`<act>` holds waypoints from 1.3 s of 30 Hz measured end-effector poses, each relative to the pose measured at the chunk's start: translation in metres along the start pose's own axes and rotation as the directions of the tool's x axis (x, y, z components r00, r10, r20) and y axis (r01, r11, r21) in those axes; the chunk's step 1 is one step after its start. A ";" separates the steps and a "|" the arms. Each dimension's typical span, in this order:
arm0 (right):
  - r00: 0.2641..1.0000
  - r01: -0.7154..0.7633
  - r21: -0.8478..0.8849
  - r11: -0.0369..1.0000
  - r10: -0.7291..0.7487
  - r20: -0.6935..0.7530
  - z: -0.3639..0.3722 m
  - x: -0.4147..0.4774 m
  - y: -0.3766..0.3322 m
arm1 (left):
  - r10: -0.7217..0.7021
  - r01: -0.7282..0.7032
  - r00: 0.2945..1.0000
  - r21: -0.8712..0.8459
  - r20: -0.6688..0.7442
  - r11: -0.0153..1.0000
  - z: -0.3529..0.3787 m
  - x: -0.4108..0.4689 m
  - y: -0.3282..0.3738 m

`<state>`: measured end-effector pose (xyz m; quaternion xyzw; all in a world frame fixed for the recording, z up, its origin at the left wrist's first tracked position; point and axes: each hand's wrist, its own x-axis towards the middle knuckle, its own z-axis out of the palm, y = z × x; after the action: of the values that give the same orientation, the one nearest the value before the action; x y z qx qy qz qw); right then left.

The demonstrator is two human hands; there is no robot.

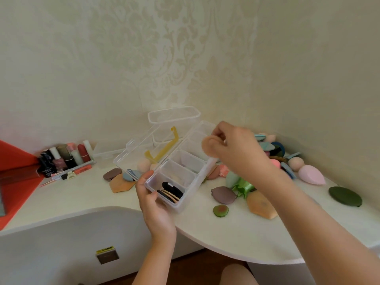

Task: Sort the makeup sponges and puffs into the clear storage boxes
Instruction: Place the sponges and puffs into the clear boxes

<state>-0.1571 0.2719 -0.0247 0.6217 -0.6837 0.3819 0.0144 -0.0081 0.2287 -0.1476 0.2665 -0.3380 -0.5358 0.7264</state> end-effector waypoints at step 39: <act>0.737 -0.485 0.417 0.769 0.103 0.668 0.057 -0.030 -0.038 | 0.156 -0.182 0.978 0.201 0.140 0.963 -0.007 -0.004 -0.005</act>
<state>-0.0919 0.2687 -0.0611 0.5626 -0.5989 0.3424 -0.4555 -0.0063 0.2317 -0.1564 0.2792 -0.4590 -0.4479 0.7146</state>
